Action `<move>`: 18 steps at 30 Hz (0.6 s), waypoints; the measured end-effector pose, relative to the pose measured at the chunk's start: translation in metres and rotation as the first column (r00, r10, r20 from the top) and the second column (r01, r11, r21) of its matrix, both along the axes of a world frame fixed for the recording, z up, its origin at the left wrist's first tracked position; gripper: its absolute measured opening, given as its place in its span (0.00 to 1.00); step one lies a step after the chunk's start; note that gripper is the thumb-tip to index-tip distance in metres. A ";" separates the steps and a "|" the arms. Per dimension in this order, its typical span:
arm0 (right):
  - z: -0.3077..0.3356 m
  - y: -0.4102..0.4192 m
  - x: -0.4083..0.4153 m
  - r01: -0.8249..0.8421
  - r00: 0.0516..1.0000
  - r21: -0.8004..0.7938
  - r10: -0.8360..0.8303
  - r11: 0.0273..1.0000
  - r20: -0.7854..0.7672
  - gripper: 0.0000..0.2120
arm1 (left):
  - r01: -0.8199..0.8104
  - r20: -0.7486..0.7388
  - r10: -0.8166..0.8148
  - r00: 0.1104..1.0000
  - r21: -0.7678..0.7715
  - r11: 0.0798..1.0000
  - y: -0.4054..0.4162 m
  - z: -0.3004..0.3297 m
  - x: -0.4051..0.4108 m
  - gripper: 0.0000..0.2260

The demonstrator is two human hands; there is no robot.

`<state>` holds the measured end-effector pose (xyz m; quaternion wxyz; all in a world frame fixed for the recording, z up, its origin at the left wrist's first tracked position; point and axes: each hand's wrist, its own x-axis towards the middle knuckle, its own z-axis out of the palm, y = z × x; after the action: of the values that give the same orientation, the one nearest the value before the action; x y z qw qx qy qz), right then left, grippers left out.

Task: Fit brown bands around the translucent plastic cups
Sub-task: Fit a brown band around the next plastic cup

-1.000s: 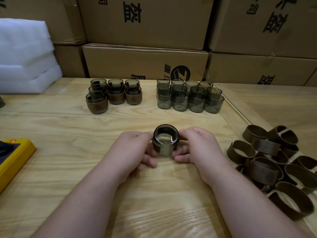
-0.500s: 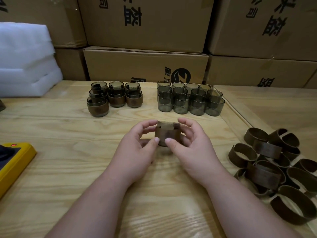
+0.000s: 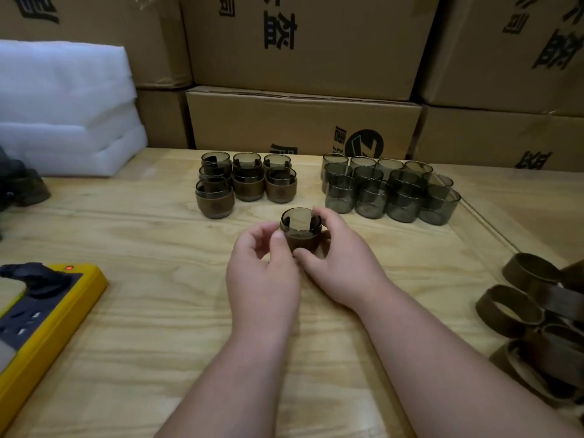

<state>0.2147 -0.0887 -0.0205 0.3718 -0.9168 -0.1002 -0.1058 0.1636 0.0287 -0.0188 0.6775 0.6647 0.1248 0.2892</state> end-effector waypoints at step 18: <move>0.001 0.071 0.078 -0.067 0.998 -0.085 0.068 0.994 0.012 0.39 | -0.012 -0.003 0.011 1.000 -0.242 0.970 0.006 -0.004 0.011 0.06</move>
<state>0.2926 -0.0174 -0.0198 0.3353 -0.9269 -0.1383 -0.0959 0.1741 0.0350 -0.0228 0.7517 0.5767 0.1636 0.2751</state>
